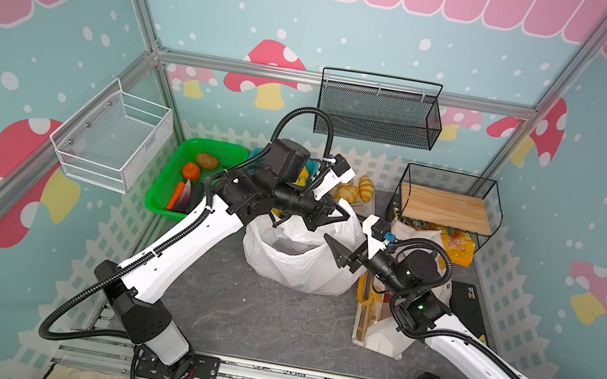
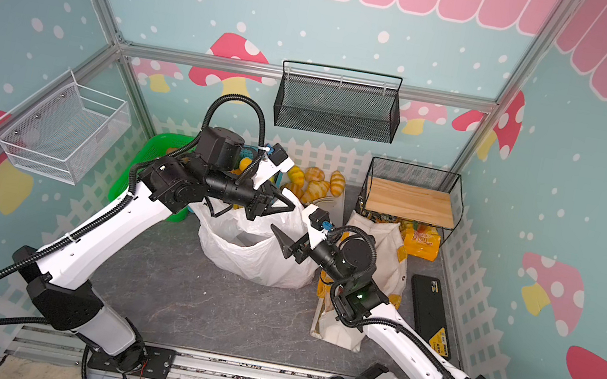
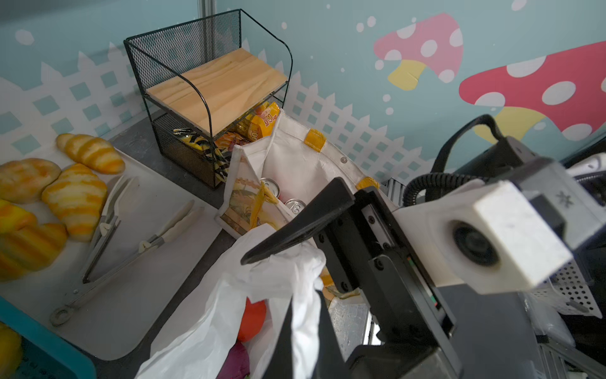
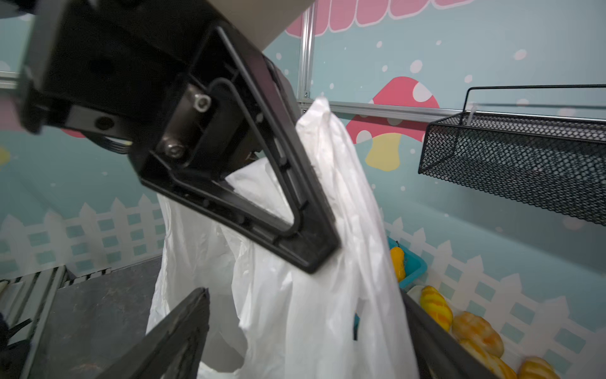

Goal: Place the mixed food into the grocery bags and tie them

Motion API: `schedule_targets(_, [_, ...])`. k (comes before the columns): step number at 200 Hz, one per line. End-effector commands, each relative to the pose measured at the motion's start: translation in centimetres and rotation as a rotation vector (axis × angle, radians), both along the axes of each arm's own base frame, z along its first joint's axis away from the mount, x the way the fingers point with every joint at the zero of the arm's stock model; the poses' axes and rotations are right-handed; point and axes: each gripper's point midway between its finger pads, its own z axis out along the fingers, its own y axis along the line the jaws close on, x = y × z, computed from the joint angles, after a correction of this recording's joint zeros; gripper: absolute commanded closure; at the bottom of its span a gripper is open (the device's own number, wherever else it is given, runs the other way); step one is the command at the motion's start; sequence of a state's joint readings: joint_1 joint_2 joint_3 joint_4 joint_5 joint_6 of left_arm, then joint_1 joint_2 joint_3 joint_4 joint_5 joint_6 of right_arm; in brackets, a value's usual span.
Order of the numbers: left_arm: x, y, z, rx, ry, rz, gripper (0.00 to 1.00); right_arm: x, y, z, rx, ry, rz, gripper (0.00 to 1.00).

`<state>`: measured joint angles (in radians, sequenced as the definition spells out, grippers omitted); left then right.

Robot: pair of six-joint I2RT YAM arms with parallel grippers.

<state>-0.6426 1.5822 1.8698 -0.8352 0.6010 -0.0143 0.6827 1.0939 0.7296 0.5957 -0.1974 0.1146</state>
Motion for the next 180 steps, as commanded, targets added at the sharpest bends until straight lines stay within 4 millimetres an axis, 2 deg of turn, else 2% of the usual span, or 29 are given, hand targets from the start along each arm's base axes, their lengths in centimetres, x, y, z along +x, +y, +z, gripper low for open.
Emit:
schedule_targets(1, [-0.3,0.5,2.2,-0.06,0.028,0.069,1.0,2.5,-1.4,1.4,0.076,-0.02,-0.203,0.17])
schedule_targets(29, [-0.6,1.1,3.1,-0.093,0.084,0.119,1.0,4.7,-1.2,1.7,0.132,0.016,-0.328,0.23])
schedule_targets(49, [-0.8,1.7,3.8,-0.117,0.114,0.154,1.0,6.5,-2.2,0.1,0.177,0.083,-0.445,0.36])
schedule_targets(64, [-1.1,1.9,4.3,-0.137,0.143,0.16,1.0,7.6,-2.4,-1.7,0.182,0.139,-0.51,0.43])
schedule_targets(80, [-1.3,2.2,4.7,-0.153,0.159,0.166,1.0,8.5,-2.2,-4.7,0.137,0.195,-0.543,0.49])
schedule_targets(97, [-1.0,2.7,4.8,-0.163,0.168,0.186,1.0,8.5,-1.9,-8.2,0.074,0.245,-0.534,0.53])
schedule_targets(115, [-0.5,3.0,4.5,-0.164,0.18,0.203,1.0,8.0,-1.8,-10.4,0.03,0.273,-0.516,0.57])
schedule_targets(132, [-0.2,3.0,4.0,-0.156,0.185,0.207,1.0,7.3,-1.8,-10.1,0.012,0.253,-0.489,0.58])
schedule_targets(146, [0.1,3.0,3.5,-0.147,0.188,0.211,1.0,6.6,-1.7,-8.5,0.021,0.21,-0.45,0.56])
schedule_targets(180, [0.6,2.8,2.8,-0.136,0.196,0.213,1.0,4.7,-0.7,-4.1,0.084,0.11,-0.319,0.34])
